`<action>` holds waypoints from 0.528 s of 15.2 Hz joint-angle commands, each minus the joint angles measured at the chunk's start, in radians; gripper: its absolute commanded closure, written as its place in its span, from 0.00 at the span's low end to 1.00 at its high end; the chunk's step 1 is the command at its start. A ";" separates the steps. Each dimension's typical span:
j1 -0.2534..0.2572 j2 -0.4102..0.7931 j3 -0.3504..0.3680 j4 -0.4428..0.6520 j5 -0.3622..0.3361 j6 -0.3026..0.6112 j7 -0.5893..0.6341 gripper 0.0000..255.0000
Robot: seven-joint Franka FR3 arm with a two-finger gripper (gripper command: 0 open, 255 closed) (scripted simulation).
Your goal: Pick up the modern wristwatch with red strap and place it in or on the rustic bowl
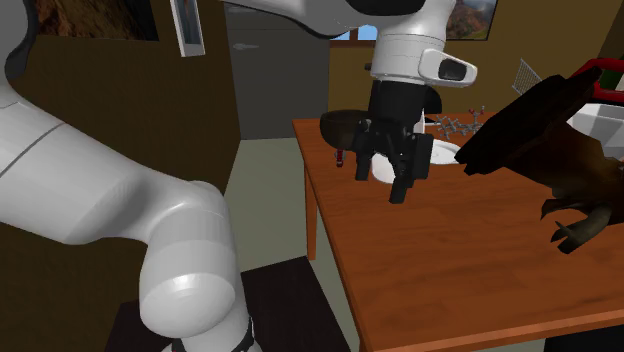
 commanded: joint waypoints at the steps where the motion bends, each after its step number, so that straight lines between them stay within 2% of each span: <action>1: 0.000 0.000 0.000 0.000 0.000 0.000 0.000 0.00; 8: 0.062 0.075 0.090 0.019 0.181 0.055 0.151 0.00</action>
